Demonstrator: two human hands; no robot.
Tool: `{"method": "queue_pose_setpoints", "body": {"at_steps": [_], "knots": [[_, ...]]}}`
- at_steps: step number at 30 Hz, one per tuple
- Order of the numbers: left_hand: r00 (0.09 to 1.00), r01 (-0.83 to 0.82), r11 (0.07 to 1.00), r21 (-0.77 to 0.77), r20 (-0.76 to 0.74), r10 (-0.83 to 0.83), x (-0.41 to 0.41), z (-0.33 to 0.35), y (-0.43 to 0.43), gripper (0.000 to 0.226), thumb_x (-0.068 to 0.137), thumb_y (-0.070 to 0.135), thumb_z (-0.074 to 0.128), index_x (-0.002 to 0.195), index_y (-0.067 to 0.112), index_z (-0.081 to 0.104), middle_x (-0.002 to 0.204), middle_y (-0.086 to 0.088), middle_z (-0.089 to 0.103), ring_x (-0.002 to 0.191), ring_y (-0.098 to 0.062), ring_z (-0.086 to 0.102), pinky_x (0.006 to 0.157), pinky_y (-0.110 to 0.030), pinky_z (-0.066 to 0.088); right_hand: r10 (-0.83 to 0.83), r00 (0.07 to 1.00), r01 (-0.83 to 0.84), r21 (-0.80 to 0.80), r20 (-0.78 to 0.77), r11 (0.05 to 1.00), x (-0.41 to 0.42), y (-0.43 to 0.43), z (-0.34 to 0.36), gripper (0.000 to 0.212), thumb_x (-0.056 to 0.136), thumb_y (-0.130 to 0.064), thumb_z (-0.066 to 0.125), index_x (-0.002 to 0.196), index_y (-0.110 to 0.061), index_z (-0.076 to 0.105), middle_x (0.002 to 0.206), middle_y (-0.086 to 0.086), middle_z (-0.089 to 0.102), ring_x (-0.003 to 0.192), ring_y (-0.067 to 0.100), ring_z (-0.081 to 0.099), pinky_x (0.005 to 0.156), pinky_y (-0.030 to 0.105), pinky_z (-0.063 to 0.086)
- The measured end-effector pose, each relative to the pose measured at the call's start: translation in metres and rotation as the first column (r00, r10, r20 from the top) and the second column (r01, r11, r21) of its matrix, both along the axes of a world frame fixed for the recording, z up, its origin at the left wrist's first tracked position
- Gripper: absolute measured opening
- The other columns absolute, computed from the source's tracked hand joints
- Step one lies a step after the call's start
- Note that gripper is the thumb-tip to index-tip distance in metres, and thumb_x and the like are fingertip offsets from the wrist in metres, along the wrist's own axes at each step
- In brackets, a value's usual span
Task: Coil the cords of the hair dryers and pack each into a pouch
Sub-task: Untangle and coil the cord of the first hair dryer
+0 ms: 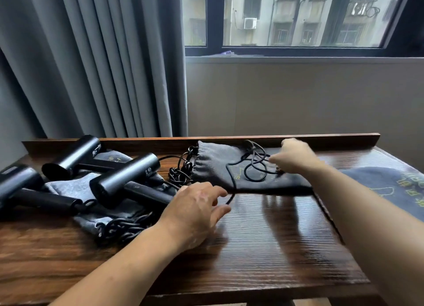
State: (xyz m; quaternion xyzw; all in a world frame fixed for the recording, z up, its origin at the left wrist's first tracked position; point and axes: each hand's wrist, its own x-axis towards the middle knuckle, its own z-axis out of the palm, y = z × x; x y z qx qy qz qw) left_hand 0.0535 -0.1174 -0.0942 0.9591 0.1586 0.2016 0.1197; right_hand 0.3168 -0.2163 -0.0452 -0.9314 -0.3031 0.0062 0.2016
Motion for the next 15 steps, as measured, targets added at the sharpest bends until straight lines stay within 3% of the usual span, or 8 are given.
{"method": "queue_pose_setpoints", "body": {"at_steps": [2,4,5,7,9,12,15], "knots": [[1.000,0.001,0.999,0.041,-0.004,0.000,-0.011,0.003,0.010,0.038,0.094,0.057,0.058,0.121,0.032,0.066,0.098,0.015,0.060,0.096,-0.009,0.056,0.095,-0.034,0.047,0.065,0.974,-0.116,0.236,0.216,0.965,-0.017,-0.004,0.007,0.035,0.083,-0.012,0.058,0.117,-0.010,0.066,0.120,0.013,0.063,0.107,0.029,0.062,0.092,0.032,0.048],[1.000,-0.017,0.999,0.052,0.000,0.017,-0.018,0.009,0.024,0.034,0.092,0.057,0.061,0.112,0.031,0.069,0.097,0.014,0.062,0.095,-0.009,0.058,0.094,-0.036,0.048,0.227,0.904,-0.387,0.467,0.363,0.795,-0.057,-0.003,0.015,0.031,0.082,-0.009,0.054,0.106,-0.018,0.072,0.106,0.002,0.068,0.092,0.020,0.066,0.088,0.030,0.050],[0.999,-0.041,0.998,0.057,-0.001,0.041,-0.021,0.012,0.032,0.032,0.092,0.057,0.061,0.108,0.030,0.070,0.097,0.012,0.064,0.095,-0.011,0.059,0.093,-0.037,0.049,0.335,0.848,-0.512,0.470,0.412,0.719,-0.080,0.000,0.016,0.027,0.081,-0.011,0.054,0.098,-0.020,0.074,0.097,-0.002,0.070,0.084,0.016,0.066,0.083,0.029,0.051],[0.990,-0.143,0.987,0.075,-0.002,0.144,-0.030,0.017,0.053,0.034,0.090,0.056,0.055,0.101,0.028,0.070,0.097,0.007,0.065,0.097,-0.015,0.060,0.093,-0.040,0.049,0.543,0.705,-0.699,0.321,0.457,0.639,-0.126,0.005,0.011,0.019,0.084,-0.021,0.057,0.091,-0.021,0.075,0.088,-0.005,0.071,0.080,0.014,0.065,0.077,0.028,0.049],[0.950,-0.311,0.946,0.088,-0.008,0.312,-0.042,0.021,0.080,0.031,0.091,0.051,0.054,0.104,0.026,0.068,0.104,0.002,0.062,0.106,-0.022,0.059,0.097,-0.042,0.047,0.679,0.643,-0.743,0.073,0.355,0.665,-0.156,0.014,-0.001,0.024,0.091,-0.041,0.058,0.098,-0.023,0.073,0.094,-0.002,0.072,0.091,0.021,0.065,0.076,0.031,0.047],[0.811,-0.552,0.823,0.132,-0.145,0.567,-0.065,0.027,0.115,0.041,0.094,0.053,0.058,0.126,0.027,0.059,0.126,-0.001,0.054,0.125,-0.027,0.048,0.106,-0.045,0.042,0.699,0.647,-0.654,-0.249,0.305,0.714,-0.172,0.029,-0.020,0.050,0.085,-0.070,0.054,0.106,-0.024,0.060,0.103,0.001,0.068,0.098,0.027,0.063,0.069,0.035,0.042],[0.700,-0.657,0.749,0.086,-0.300,0.648,-0.076,0.033,0.133,0.063,0.093,0.063,0.053,0.144,0.026,0.045,0.142,-0.008,0.048,0.132,-0.033,0.046,0.107,-0.047,0.042,0.685,0.649,-0.625,-0.281,0.331,0.728,-0.179,0.038,-0.024,0.048,0.083,-0.065,0.064,0.095,-0.023,0.043,0.098,0.004,0.064,0.090,0.032,0.064,0.064,0.035,0.037]]}}
